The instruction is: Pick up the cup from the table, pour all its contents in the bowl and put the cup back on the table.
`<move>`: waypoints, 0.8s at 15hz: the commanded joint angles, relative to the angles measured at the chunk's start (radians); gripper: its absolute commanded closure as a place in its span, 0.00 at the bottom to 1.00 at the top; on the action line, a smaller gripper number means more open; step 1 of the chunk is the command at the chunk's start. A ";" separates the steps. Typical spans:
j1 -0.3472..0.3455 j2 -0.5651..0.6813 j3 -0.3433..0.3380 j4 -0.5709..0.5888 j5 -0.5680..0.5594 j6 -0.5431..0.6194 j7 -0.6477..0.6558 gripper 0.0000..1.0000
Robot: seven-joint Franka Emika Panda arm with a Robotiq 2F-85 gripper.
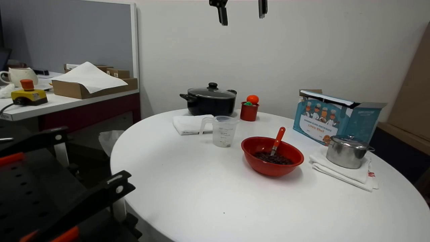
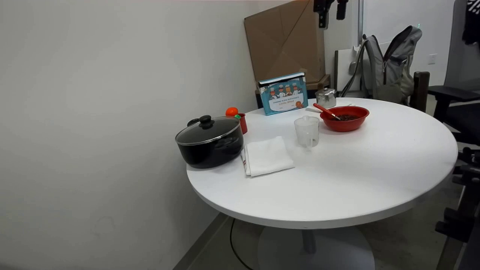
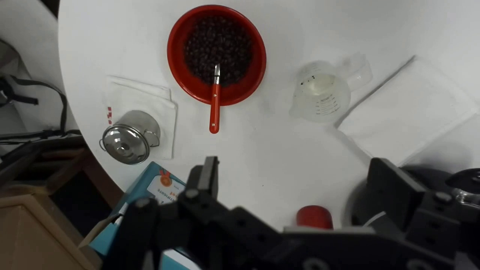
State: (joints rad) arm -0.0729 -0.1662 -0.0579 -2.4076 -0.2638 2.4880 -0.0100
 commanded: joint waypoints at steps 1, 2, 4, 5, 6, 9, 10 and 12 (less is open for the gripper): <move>-0.004 -0.003 0.004 0.001 0.002 -0.005 -0.001 0.00; -0.004 0.002 0.004 0.001 0.002 -0.005 -0.001 0.00; -0.004 0.016 0.004 0.001 0.002 -0.005 0.000 0.00; -0.004 0.019 0.003 0.002 0.002 -0.005 0.000 0.00; -0.004 0.021 0.003 0.002 0.002 -0.005 0.000 0.00; -0.004 0.021 0.003 0.002 0.002 -0.005 0.000 0.00; -0.004 0.021 0.003 0.002 0.002 -0.005 0.000 0.00; -0.004 0.021 0.003 0.002 0.002 -0.005 0.000 0.00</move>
